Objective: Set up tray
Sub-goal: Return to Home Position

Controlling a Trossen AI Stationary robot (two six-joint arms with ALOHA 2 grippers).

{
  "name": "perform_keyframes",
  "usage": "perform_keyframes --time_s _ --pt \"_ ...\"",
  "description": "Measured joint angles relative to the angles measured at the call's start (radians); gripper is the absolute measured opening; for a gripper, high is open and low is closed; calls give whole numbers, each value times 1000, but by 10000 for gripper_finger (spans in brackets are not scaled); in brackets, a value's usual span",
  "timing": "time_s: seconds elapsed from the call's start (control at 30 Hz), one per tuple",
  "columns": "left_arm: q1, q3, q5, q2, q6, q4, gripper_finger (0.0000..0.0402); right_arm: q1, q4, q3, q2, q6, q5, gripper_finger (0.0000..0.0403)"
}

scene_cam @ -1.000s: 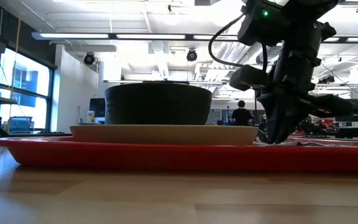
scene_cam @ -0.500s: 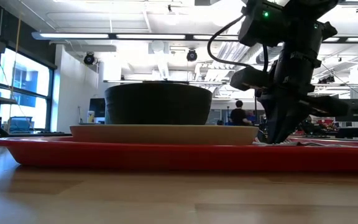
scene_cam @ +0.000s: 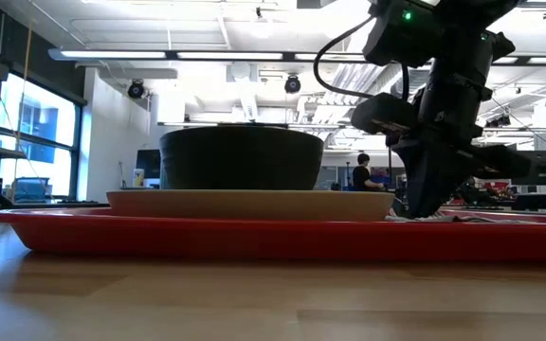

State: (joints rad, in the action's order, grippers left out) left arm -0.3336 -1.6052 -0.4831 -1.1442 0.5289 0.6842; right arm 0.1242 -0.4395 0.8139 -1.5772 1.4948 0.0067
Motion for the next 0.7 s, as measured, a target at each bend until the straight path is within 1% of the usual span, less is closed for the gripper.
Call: perform_keyframes --time_s 0.17,0.3,0.43,0.5,0.6,0.7 --pt "0 0 0 0 0 0 227 25 8 0 1 -19 -15 39" --pt "0 0 0 7 -3 17 227 41 23 22 43 -38 -25 40" --pt "0 0 7 38 -5 52 227 57 15 52 134 -104 -13 40" --pt "1 0 39 49 -24 68 222 62 14 60 190 -142 -10 40" --pt "1 8 74 66 -102 83 202 63 9 60 279 -194 -9 39" --pt "1 40 82 95 -136 87 171 63 -9 60 372 -230 39 39"
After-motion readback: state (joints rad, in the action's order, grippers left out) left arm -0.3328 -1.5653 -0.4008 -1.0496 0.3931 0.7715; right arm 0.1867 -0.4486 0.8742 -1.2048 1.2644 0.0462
